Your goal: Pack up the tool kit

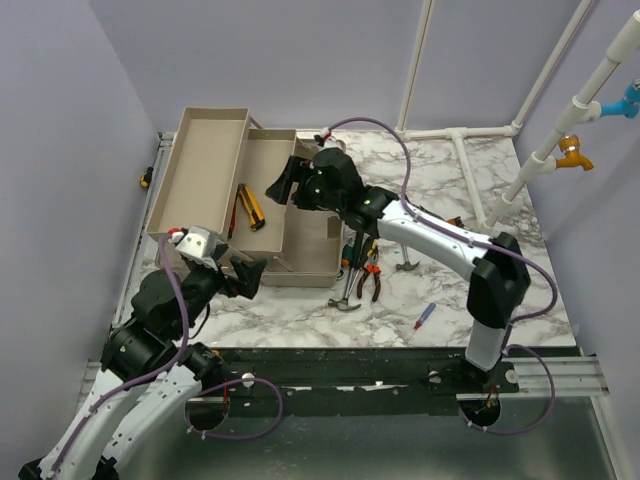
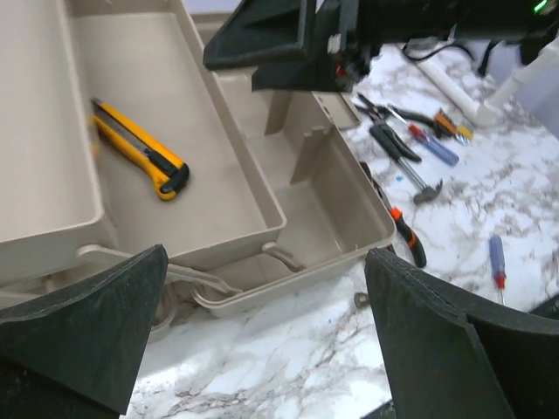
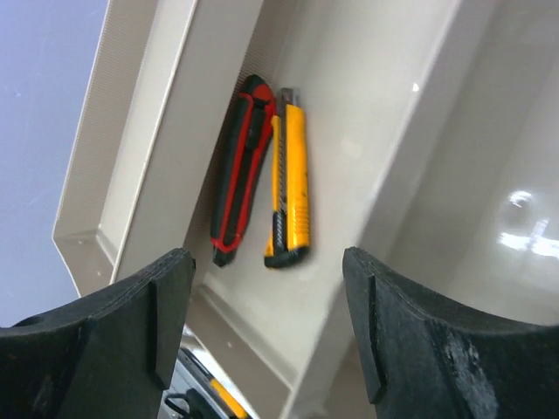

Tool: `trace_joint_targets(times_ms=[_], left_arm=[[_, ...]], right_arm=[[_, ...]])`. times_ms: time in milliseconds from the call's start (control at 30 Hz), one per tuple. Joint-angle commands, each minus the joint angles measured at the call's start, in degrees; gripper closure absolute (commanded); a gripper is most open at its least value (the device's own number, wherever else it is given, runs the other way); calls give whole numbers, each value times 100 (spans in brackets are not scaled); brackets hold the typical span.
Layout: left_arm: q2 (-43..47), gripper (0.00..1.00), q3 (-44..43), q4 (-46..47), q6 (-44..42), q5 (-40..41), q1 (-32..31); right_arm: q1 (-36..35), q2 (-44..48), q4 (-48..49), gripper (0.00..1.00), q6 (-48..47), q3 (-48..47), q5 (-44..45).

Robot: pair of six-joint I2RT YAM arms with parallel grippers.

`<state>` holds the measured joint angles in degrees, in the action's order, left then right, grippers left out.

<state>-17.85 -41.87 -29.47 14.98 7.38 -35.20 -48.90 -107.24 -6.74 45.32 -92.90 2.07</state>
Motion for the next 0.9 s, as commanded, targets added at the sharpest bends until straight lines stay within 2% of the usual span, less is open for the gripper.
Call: trace_joint_targets(times_ms=[0,200,333,467,667,867], left_arm=[[-603,2,-41,120,-211,-1113,36],[-1578,1,-363,-181,-233,-1760,40],[-1486,2,-276,-39,-224,-1870,40],[-1389,2,-252,-12,-253,-2004,48],[-1362,2,-243,-12,-268,-2092,49],[-1397,1,-265,-38,-268,-2118,57]], right_arm=[[15,1068,-458,26,-495,671,1238],[238,2441,-1384,30,-684,2128,2233],[309,3383,-1889,31,-428,3150,2663],[314,3974,-2065,32,-42,4050,2546],[320,3800,-2220,34,250,4673,2266],[310,2755,-2528,39,258,4445,2027]])
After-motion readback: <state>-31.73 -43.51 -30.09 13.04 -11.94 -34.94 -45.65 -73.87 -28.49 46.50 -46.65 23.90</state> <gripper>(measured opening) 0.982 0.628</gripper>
